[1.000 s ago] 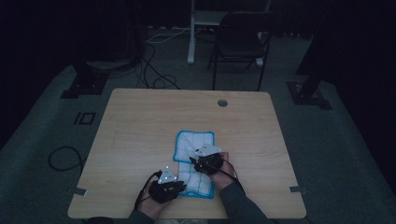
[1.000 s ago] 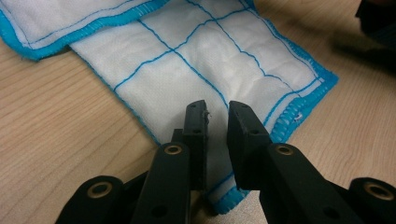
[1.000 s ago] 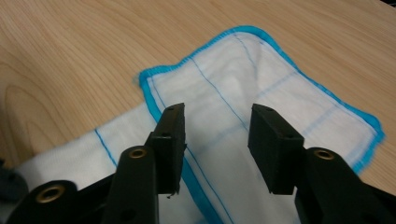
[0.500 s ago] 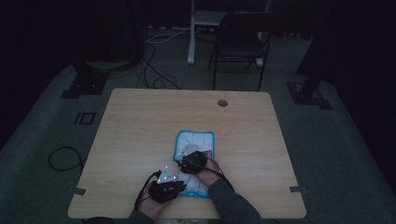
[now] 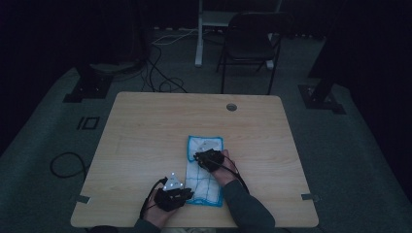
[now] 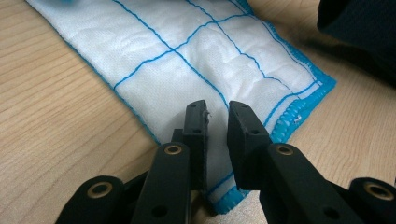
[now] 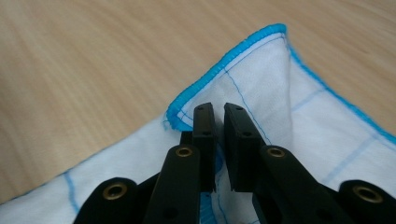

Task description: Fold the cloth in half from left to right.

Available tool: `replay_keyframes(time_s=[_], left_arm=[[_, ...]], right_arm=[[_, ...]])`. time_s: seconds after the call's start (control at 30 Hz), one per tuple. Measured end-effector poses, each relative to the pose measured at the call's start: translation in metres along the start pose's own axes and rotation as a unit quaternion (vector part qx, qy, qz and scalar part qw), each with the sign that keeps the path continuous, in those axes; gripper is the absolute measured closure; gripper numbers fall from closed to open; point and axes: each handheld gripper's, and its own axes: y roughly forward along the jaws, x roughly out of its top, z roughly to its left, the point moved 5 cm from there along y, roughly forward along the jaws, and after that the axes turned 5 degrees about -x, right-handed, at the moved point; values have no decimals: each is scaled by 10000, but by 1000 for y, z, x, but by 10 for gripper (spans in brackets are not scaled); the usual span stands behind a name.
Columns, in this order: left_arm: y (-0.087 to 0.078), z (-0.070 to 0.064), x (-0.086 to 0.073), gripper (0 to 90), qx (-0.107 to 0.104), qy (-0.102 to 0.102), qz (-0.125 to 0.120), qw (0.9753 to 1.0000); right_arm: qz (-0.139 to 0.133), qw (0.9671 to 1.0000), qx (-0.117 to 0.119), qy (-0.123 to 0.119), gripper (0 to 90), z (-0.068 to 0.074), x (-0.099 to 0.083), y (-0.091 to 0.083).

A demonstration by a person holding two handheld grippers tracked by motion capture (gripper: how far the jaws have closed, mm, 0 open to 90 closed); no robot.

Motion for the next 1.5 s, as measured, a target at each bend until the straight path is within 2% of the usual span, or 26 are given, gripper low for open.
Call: replay_keyframes(time_s=[0.1, 0.4, 0.53, 0.73, 0.8, 0.87, 0.9, 0.93, 1.1, 1.27, 1.4, 1.5], left_arm=[[0, 0, 0, 784, -2, -3, -3, 10000], [0, 0, -1, 785, 19, -10, -29, 10000], [0, -1, -1, 785, 24, -13, -47, 10000], [0, -1, -1, 785, 27, -25, -67, 10000], [0, -1, -2, 785, 26, -29, -74, 10000], [0, -1, -2, 785, 32, -18, -70, 10000], [0, -1, -2, 785, 32, -20, -73, 10000], [0, -1, -2, 785, 32, -21, -78, 10000], [0, -1, -2, 785, 49, -21, -83, 10000], [0, -1, -1, 785, 43, -39, -84, 9999], [-1, 1, 1, 783, -16, -211, -91, 9997], [-4, 4, 5, 780, 43, -168, -140, 9998]], right_arm=[[-67, 9998, -17, 181, 840, -12, 1, -4], [-146, 9984, -259, 482, 843, -53, 3, -13], [-82, 9977, -359, 567, 841, -70, 2, -13], [81, 9969, -444, 642, 834, -86, -3, -9], [125, 9957, -620, 672, 804, -91, -4, -9], [221, 9916, -927, 869, 795, -102, -6, -11], [293, 9892, -1138, 881, 794, -107, -7, -13], [302, 9881, -1245, 857, 787, -110, -7, -16], [180, 9899, -1120, 855, 748, -111, -8, -22], [177, 9909, -1062, 813, 737, -106, -10, -21], [186, 9918, -1020, 744, 726, -100, -12, -20], [177, 9923, -983, 737, 720, -98, -14, -21]])
